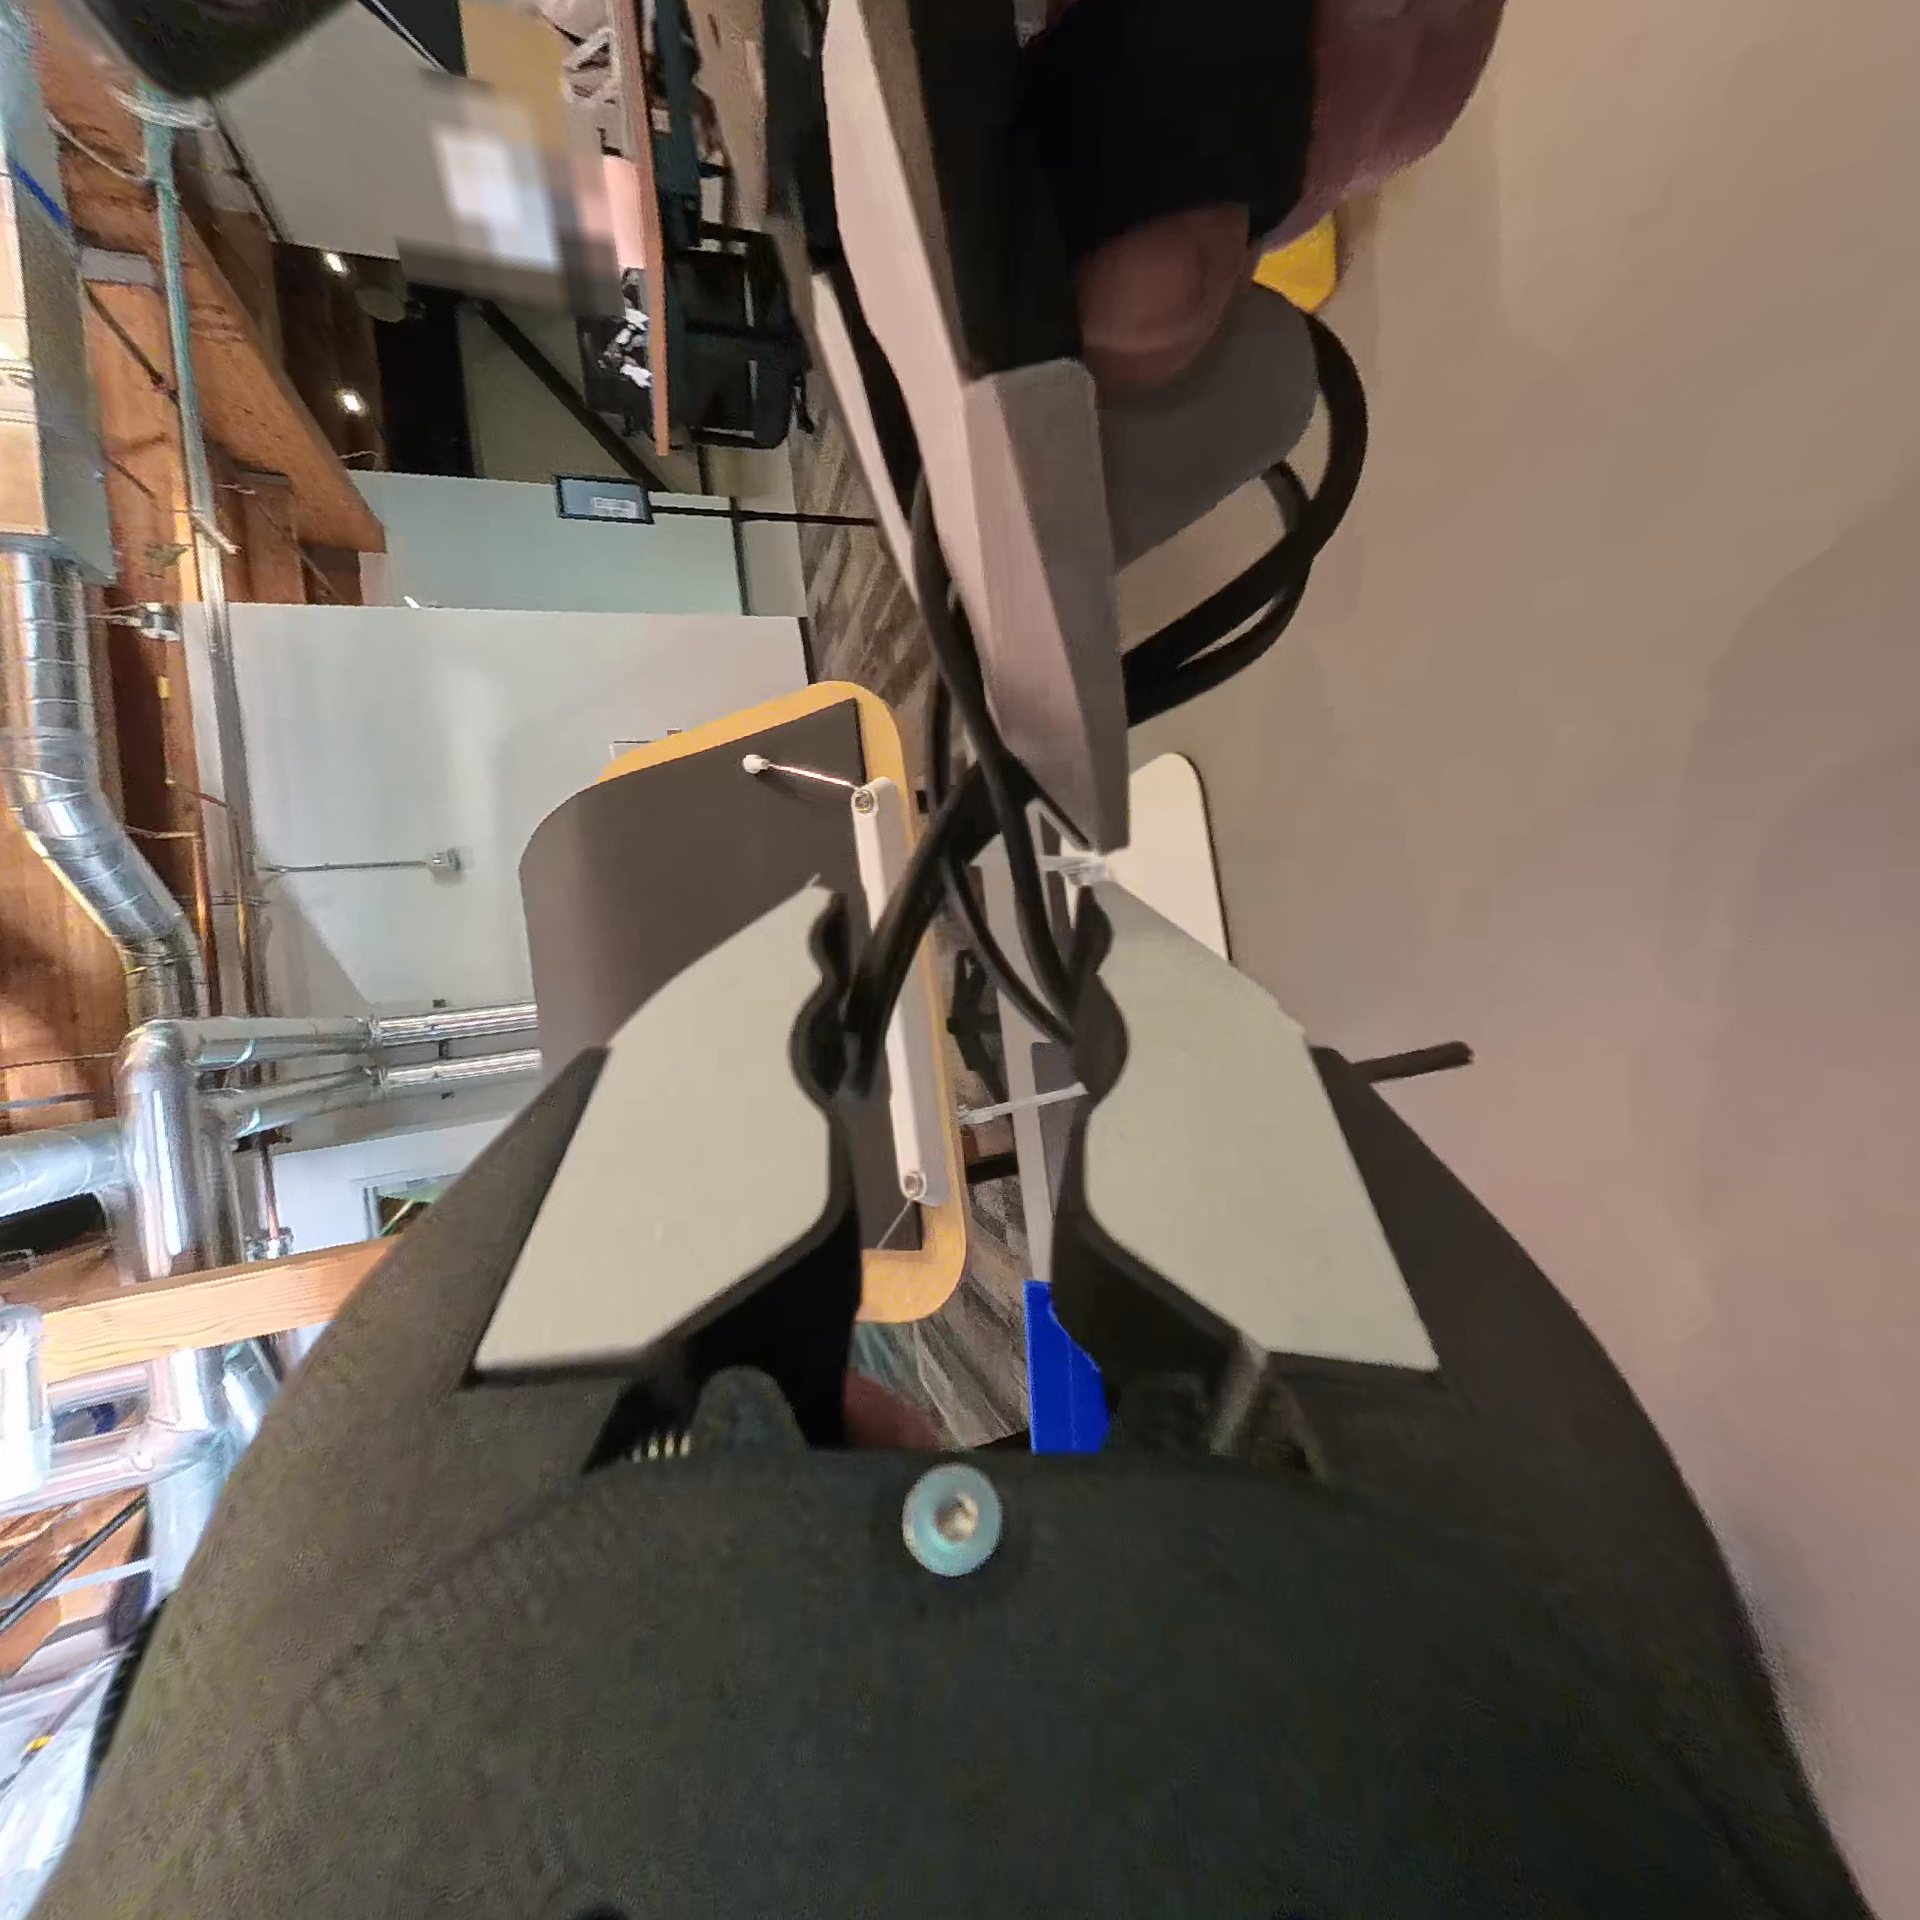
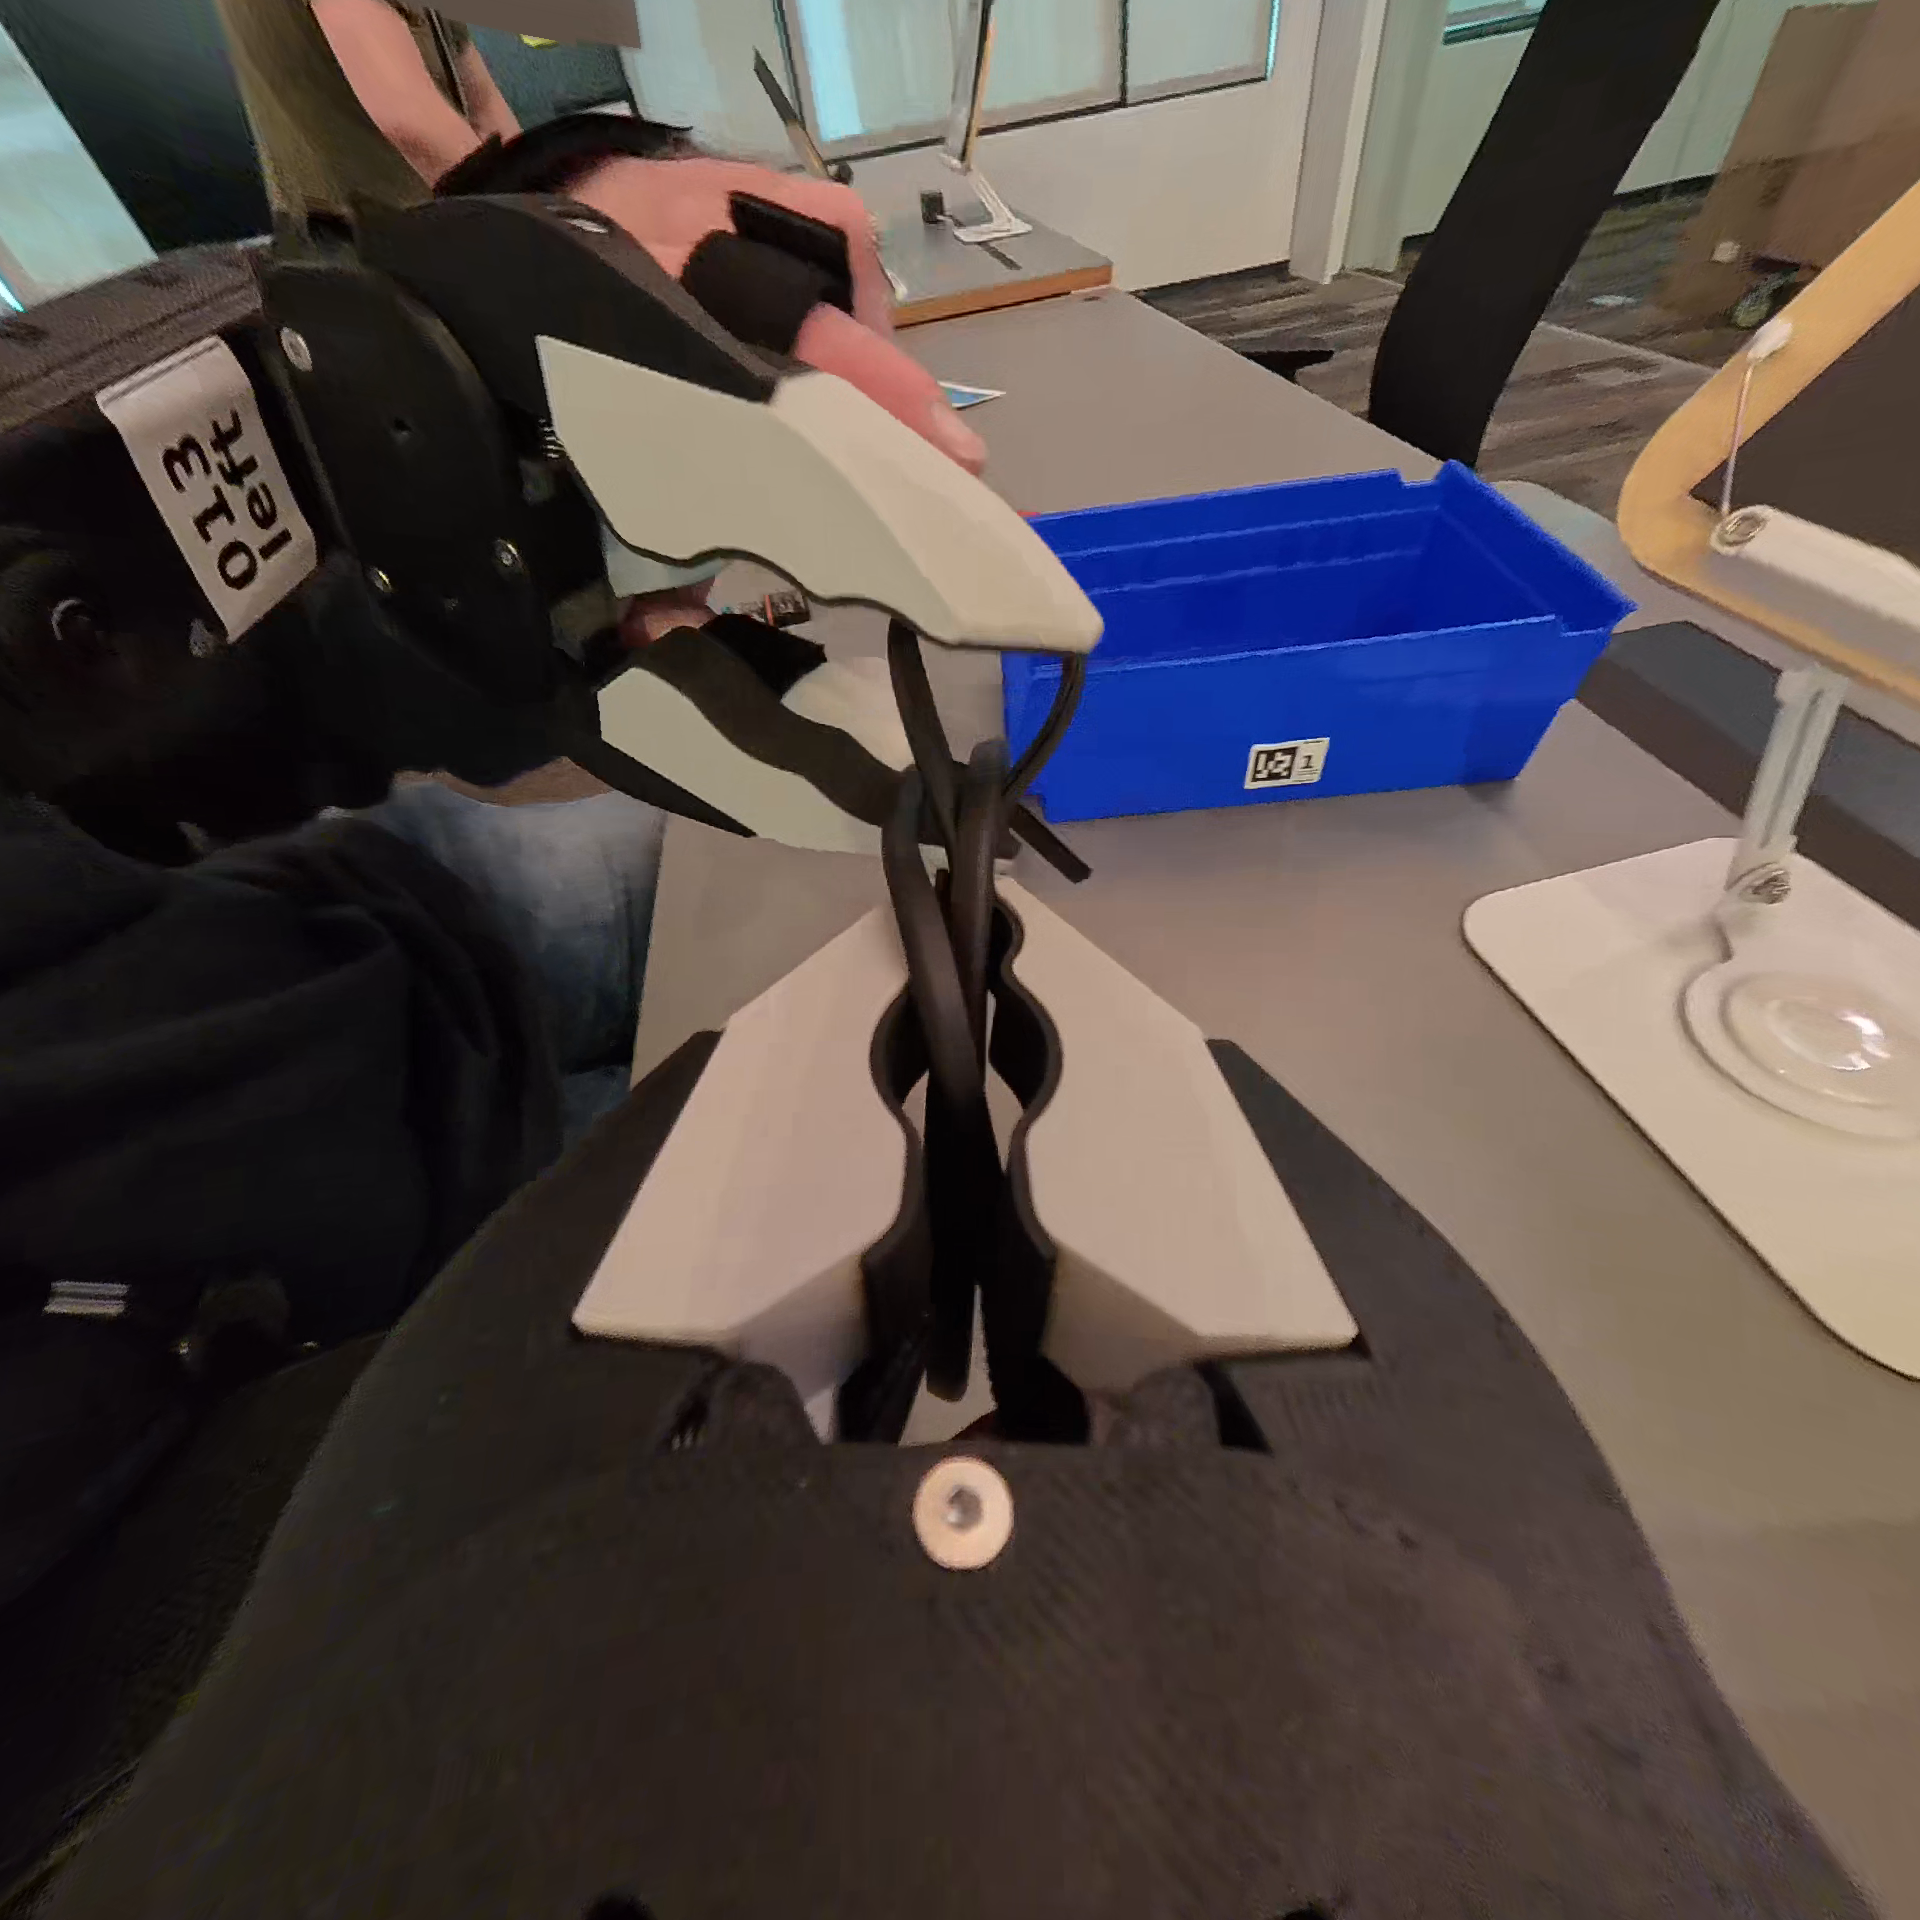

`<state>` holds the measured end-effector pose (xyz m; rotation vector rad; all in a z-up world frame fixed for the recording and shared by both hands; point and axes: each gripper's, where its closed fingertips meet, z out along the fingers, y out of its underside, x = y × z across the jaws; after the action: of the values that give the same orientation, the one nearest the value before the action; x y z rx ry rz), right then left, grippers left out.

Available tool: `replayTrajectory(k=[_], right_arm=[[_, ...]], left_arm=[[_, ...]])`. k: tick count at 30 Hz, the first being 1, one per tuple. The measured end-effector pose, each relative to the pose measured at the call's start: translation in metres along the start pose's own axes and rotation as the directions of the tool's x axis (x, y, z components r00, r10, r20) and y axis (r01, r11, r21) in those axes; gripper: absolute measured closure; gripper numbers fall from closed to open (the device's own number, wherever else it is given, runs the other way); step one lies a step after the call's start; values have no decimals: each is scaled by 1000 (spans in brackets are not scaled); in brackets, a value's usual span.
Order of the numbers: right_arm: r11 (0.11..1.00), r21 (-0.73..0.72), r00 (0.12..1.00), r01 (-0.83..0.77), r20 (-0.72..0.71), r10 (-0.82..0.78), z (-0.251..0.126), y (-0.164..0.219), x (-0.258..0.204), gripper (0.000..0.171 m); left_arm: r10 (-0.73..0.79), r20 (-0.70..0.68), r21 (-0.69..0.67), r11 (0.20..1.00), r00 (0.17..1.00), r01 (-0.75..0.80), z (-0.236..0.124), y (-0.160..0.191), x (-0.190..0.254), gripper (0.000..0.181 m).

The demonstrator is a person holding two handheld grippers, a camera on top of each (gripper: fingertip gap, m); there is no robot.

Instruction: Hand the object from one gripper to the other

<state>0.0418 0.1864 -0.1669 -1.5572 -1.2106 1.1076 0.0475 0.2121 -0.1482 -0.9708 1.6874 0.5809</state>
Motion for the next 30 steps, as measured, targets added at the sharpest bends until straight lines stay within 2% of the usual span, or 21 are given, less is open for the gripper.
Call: replayTrajectory(k=[3, 7, 9, 12, 14, 17, 18, 19, 20, 21, 22, 24, 27, 30], right_arm=[[999, -14, 998, -43, 41, 43, 2, 4, -1, 171], [995, -98, 1000, -18, 7, 19, 8, 14, 0, 171], [989, -146, 1000, 8, -20, -11, 9, 17, 1, 171], [974, -218, 995, 63, -58, -77, 10, 19, 1, 171], [959, -264, 987, 107, -92, -135, 9, 19, 4, 171], [931, -317, 963, 180, -135, -232, 8, 17, 10, 171], [928, -315, 955, 201, -150, -258, 6, 14, 12, 169], [929, -301, 945, 216, -175, -277, 3, 8, 14, 161], [932, -276, 932, 235, -206, -297, -1, 0, 16, 141], [932, -239, 916, 271, -233, -326, -6, -11, 15, 128], [927, -199, 891, 317, -272, -363, -14, -22, 13, 122], [890, -152, 824, 429, -338, -455, -32, -38, 6, 125], [752, -174, 668, 636, -362, -650, -47, -41, -15, 135], [522, -264, 454, 811, -279, -846, -37, -23, -40, 149]], left_arm=[[51, 39, 25, 998, 998, -52, -5, -5, 0, 137], [219, 49, -42, 975, 975, -217, -2, -7, 8, 139], [255, 18, -62, 965, 967, -254, 2, -6, 13, 144], [288, -17, -85, 954, 957, -289, 6, -4, 19, 165], [254, -32, -98, 962, 967, -256, 8, -3, 19, 170], [170, -46, -106, 979, 984, -174, 10, 0, 19, 172], [101, -51, -96, 990, 994, -106, 11, 0, 19, 173], [27, -58, -79, 996, 998, -32, 11, 1, 17, 172], [-34, -58, -69, 997, 998, 30, 11, 3, 14, 173], [-90, -50, -63, 994, 995, 87, 12, 7, 10, 172], [-149, -48, -54, 988, 988, 147, 12, 10, 7, 172], [-308, -73, -27, 951, 948, 307, 11, 17, 1, 172], [-530, -160, 19, 842, 833, 539, 9, 22, -5, 172], [-674, -267, 25, 710, 689, 704, 8, 23, -10, 172]])
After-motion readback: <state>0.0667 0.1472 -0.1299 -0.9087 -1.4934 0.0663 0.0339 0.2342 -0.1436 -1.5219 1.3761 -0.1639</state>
